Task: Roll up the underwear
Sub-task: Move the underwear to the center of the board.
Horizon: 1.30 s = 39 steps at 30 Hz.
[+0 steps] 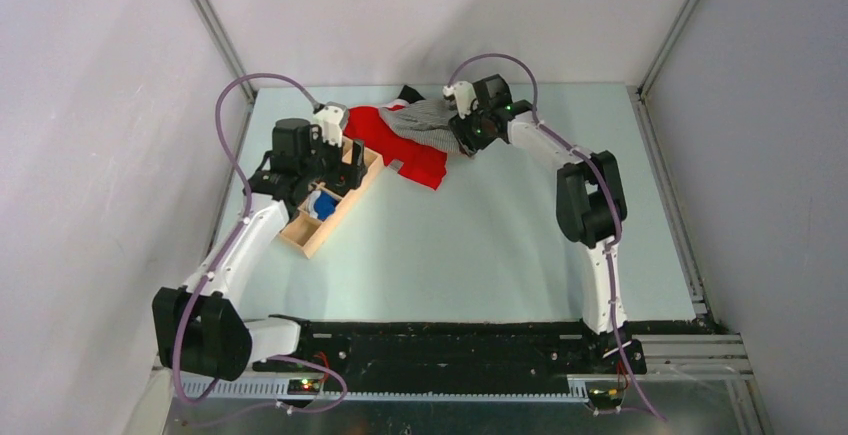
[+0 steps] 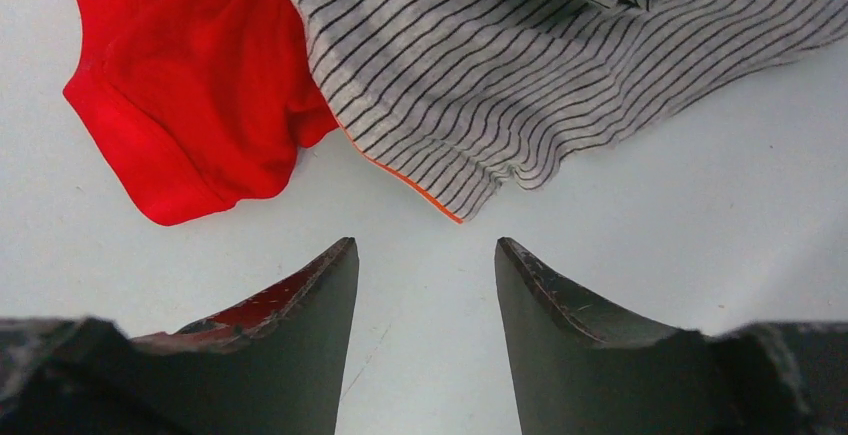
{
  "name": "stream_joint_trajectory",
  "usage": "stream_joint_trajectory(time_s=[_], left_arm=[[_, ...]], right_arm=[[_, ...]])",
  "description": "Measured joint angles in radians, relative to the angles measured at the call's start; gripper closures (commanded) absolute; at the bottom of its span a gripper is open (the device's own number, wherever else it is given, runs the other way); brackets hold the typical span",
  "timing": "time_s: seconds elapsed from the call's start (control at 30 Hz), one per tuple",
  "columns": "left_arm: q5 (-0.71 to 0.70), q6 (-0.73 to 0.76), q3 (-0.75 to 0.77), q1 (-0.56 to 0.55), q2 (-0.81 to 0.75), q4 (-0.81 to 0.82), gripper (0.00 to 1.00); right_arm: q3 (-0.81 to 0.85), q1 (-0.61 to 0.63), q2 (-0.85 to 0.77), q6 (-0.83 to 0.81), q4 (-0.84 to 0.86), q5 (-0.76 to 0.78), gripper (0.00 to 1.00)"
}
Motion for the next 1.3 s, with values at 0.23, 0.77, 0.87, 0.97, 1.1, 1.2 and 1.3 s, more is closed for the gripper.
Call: stream_joint_trajectory(time_s=[0.23, 0.77, 0.87, 0.97, 1.1, 1.2, 1.3], left_arm=[[0.002, 0.0, 0.0, 0.0, -0.001, 0.001, 0.01], [0.013, -0.008, 0.0, 0.0, -0.002, 0.002, 0.01], [0.018, -0.022, 0.0, 0.0, -0.002, 0.004, 0.01], [0.027, -0.042, 0.0, 0.0, 0.0, 0.013, 0.01], [0.039, -0.064, 0.0, 0.0, 0.014, 0.028, 0.01], [0.042, -0.072, 0.008, 0.0, 0.044, 0.033, 0.03], [0.042, -0.071, 0.025, 0.0, 0.078, 0.039, 0.05]], right_arm=[[0.011, 0.048, 0.019, -0.064, 0.005, 0.039, 0.47], [0.018, 0.063, 0.136, -0.192, 0.126, 0.241, 0.67], [0.018, 0.067, 0.161, -0.228, 0.167, 0.269, 0.89], [0.018, 0.076, 0.179, -0.261, 0.171, 0.281, 0.98], [-0.002, 0.089, 0.158, -0.269, 0.161, 0.283, 1.0], [-0.063, 0.094, 0.08, -0.264, 0.108, 0.27, 1.0], [-0.087, 0.098, -0.039, -0.251, 0.031, 0.25, 1.0]])
